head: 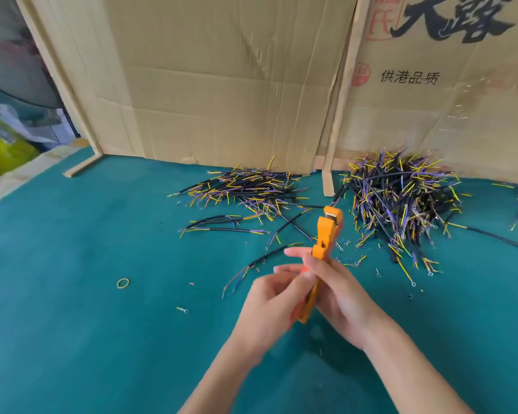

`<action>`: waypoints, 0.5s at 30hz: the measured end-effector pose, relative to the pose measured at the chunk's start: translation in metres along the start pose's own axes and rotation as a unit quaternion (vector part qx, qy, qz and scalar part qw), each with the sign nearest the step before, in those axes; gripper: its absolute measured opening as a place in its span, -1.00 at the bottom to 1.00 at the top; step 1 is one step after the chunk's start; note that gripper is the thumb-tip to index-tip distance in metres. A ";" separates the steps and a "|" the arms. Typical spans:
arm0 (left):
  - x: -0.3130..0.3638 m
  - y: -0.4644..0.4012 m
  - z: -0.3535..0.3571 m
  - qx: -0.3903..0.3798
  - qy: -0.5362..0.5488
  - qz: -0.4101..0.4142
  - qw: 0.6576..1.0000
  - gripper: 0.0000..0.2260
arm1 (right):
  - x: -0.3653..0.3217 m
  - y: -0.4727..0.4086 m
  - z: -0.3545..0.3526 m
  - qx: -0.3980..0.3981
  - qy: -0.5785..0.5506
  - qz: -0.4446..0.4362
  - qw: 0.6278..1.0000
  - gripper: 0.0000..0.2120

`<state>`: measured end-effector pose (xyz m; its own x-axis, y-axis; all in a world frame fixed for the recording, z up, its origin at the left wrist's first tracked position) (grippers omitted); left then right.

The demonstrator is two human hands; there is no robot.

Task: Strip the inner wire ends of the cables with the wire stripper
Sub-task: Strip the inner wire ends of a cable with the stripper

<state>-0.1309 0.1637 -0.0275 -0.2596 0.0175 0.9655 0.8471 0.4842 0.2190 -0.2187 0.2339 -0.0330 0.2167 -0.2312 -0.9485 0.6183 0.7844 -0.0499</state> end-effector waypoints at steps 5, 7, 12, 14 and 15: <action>0.004 -0.033 -0.020 0.148 -0.185 0.006 0.972 -0.41 | -0.016 -0.017 -0.050 0.092 -0.061 -0.011 0.994 -0.65; 0.006 -0.050 -0.040 0.253 -0.277 0.032 0.926 -0.74 | -0.015 -0.020 -0.070 0.124 -0.058 0.012 0.991 -0.65; -0.008 -0.082 -0.033 0.329 -0.437 -0.001 0.837 -0.80 | -0.005 -0.019 -0.098 0.104 -0.101 0.016 0.989 -0.67; -0.003 -0.077 -0.032 0.366 -0.365 0.046 0.855 -0.89 | 0.003 -0.019 -0.097 0.083 -0.171 0.018 0.982 -0.67; 0.000 -0.076 -0.033 0.382 -0.325 0.069 0.862 -0.92 | 0.004 -0.019 -0.098 0.076 -0.200 0.015 0.977 -0.67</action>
<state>-0.1798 0.0981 -0.0394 -0.5957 0.4881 0.6378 0.4025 0.8687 -0.2888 -0.3034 0.2740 -0.0666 0.4956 -0.4403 -0.7487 0.7052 0.7071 0.0510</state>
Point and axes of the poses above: each hand's wrist, its own y-axis away from the middle knuckle, its own z-axis out of the palm, x = y × z, the point moved 7 cm from there along -y, towards the middle knuckle, and after that the axes turned 12 degrees about -z, right-handed, at the moved point
